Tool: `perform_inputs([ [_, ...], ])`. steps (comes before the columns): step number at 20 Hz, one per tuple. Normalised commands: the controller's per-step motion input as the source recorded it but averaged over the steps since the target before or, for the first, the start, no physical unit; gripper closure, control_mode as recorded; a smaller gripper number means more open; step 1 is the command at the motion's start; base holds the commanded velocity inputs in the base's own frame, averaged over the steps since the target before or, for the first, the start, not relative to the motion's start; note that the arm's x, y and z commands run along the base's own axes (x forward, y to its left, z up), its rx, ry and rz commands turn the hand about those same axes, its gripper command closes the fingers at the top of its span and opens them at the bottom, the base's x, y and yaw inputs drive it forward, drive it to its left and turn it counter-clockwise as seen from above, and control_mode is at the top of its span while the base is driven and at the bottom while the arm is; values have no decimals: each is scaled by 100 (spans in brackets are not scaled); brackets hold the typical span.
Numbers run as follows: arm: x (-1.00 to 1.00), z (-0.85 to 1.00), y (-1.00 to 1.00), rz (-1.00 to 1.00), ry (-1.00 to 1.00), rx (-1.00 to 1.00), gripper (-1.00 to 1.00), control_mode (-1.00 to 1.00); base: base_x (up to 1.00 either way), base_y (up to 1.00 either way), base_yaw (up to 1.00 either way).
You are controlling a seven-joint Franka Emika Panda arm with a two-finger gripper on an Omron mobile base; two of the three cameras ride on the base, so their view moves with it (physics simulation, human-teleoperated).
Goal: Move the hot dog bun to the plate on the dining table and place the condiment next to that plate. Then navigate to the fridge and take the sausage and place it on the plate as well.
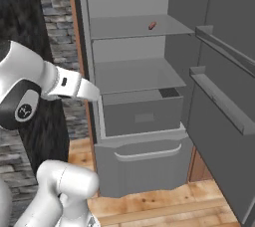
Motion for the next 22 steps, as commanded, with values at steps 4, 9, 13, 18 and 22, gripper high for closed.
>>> perform_inputs([
  [4, -43, -31, 47, 2, 6, 22, -100, -100, 0, 0, 0],
  [9, -1, -11, 16, 2, 7, 0, -100, -100, 0, 0, 0],
  [13, 13, -2, 0, 2, 0, 0, -100, 100, 26, -11, 9],
  [18, 0, 0, 0, 0, 0, 0, -100, 100, 67, -36, 29],
  [22, 0, 0, 0, 0, 0, 0, -100, 100, 51, -48, 22],
])
